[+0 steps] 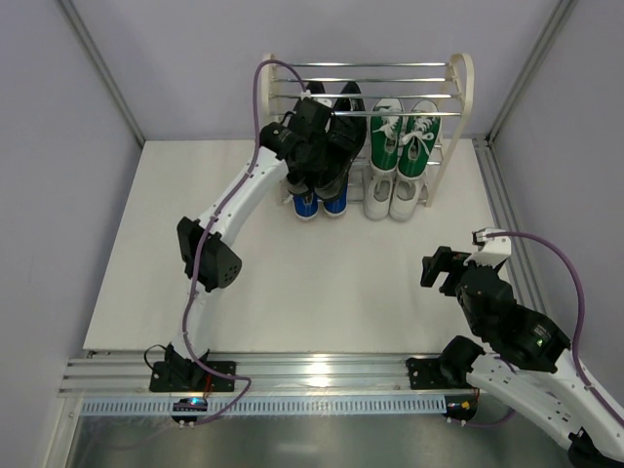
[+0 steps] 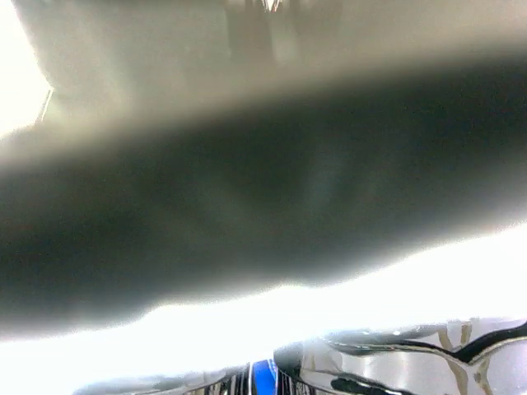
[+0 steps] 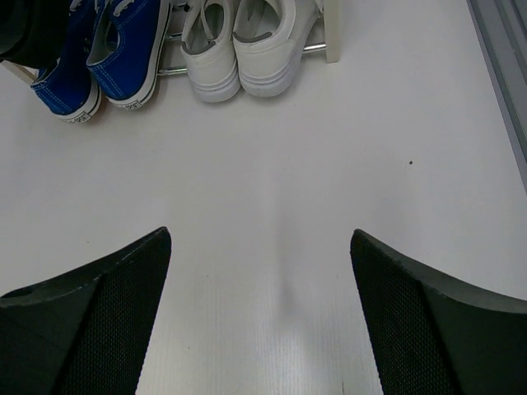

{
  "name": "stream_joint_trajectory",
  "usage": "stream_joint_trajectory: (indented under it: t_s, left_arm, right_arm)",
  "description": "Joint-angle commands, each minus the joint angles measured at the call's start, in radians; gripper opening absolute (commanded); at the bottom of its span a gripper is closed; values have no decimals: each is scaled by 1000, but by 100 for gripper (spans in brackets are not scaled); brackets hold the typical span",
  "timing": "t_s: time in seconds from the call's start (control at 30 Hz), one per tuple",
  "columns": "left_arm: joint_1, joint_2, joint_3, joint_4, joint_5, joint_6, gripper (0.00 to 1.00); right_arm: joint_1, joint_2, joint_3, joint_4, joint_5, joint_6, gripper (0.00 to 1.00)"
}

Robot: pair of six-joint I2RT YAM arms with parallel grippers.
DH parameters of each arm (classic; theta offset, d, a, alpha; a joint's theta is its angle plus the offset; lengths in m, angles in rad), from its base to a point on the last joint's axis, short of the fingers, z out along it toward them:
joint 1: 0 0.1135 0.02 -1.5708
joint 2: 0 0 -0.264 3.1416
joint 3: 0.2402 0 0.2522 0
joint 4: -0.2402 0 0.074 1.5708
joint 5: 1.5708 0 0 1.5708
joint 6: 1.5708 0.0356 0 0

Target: Place and organize the shoes onto the shoe shelf

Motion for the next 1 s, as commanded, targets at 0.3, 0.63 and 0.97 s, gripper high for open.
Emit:
stream_joint_trajectory:
  t_s: [0.3,0.63,0.97]
  left_arm:
    - [15,-92,18,96,-184,-25,0]
    - [52,-255,-206,36,-196,-128,0]
    - [51,-294,-183,27,-103,-141,0]
  right_arm:
    - [5,-13,-8,32,20,-13,90]
    - [6,-16,-8,31,18,-13,90]
    - [6,-12,-8,37,12,-18,90]
